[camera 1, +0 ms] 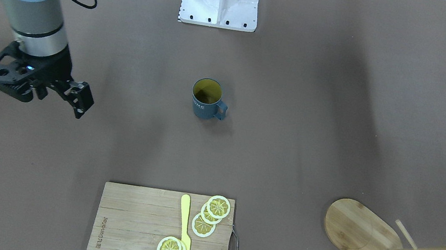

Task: Hang cup on storage rack
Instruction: 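Set the teal mug down near the cutting board and withdraw the right arm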

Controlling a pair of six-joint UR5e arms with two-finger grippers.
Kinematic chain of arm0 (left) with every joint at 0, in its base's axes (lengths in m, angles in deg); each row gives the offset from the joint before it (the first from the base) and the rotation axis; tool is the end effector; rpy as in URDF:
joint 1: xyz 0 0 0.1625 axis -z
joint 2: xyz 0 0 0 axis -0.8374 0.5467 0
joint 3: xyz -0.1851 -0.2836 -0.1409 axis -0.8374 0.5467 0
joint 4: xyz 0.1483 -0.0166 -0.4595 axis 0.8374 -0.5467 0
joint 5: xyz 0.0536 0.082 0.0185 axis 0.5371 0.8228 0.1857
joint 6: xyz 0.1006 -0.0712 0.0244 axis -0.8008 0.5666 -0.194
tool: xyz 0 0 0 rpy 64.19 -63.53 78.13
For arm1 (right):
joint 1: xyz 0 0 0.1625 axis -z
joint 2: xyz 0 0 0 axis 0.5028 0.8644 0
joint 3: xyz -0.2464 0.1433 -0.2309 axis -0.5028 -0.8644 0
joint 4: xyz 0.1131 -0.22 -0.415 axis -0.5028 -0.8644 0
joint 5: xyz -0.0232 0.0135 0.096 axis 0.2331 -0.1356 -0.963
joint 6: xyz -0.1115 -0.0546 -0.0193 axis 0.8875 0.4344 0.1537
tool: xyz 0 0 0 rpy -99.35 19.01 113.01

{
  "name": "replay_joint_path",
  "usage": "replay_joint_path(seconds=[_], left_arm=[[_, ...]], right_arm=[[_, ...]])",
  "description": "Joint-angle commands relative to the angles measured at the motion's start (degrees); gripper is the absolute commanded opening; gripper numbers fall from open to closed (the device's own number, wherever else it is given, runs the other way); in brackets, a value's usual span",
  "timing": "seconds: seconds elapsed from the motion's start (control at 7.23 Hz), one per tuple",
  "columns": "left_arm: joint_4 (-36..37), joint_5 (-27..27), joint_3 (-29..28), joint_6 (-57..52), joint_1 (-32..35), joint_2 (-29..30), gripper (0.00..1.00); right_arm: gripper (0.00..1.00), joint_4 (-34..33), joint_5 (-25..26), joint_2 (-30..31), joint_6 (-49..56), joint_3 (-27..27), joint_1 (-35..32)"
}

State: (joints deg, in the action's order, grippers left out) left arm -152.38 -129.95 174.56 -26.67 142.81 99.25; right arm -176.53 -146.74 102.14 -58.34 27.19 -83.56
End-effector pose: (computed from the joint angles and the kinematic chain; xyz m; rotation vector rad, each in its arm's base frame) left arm 0.0001 -0.5007 0.5182 0.8041 0.9134 0.3670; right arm -0.3248 -0.5814 0.2212 0.0861 -0.6949 0.3543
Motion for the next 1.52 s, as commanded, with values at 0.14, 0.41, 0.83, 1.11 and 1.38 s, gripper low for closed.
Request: replay_joint_path(seconds=[0.14,0.41,0.83,1.11,1.38], left_arm=[[-4.3,1.0,2.8,14.7,-7.7,3.7,0.98],[-4.3,10.1,4.0,21.7,-17.2,7.3,0.98],[-4.1,22.2,4.1,28.6,-29.8,12.6,0.98],[-3.6,33.6,3.4,32.2,-41.2,16.8,0.98],[-2.8,42.9,-1.3,32.9,-50.1,23.7,0.98]], right_arm=[[1.0,2.4,-11.3,11.8,29.0,-0.1,-15.4],[1.0,3.6,-16.9,19.0,46.5,-1.5,-25.6],[1.0,3.7,-19.1,26.7,60.7,-4.6,-34.1],[1.0,3.7,-19.0,29.7,62.3,-4.8,-35.0],[1.0,3.8,-18.9,30.3,61.9,-4.9,-35.0]])
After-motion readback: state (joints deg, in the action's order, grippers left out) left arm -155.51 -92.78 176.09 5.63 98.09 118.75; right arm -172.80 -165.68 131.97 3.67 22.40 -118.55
